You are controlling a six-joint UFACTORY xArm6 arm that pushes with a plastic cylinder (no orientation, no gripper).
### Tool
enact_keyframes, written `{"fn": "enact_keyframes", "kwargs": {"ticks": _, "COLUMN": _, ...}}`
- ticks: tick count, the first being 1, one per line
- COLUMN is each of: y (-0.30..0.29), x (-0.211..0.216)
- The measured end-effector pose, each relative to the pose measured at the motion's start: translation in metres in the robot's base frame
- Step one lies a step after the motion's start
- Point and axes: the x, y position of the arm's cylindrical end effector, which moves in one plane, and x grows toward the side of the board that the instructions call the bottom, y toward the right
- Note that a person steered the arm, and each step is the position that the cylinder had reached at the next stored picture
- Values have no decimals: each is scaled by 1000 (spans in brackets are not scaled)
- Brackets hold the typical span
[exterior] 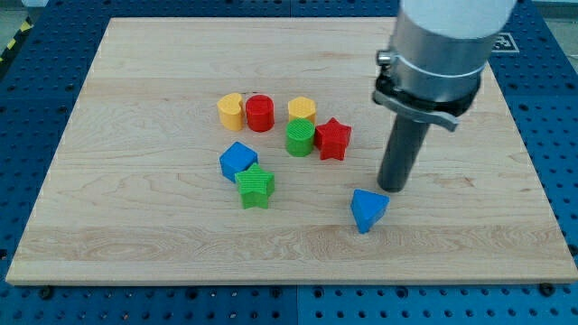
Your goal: Move the blue triangle diagonally to the green star
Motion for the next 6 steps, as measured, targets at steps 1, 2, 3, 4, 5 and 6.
{"fn": "enact_keyframes", "kwargs": {"ticks": 1, "y": 7, "x": 10}}
{"fn": "enact_keyframes", "kwargs": {"ticks": 2, "y": 5, "x": 40}}
{"fn": "enact_keyframes", "kwargs": {"ticks": 3, "y": -13, "x": 58}}
{"fn": "enact_keyframes", "kwargs": {"ticks": 4, "y": -13, "x": 48}}
{"fn": "enact_keyframes", "kwargs": {"ticks": 5, "y": -9, "x": 23}}
{"fn": "enact_keyframes", "kwargs": {"ticks": 6, "y": -32, "x": 22}}
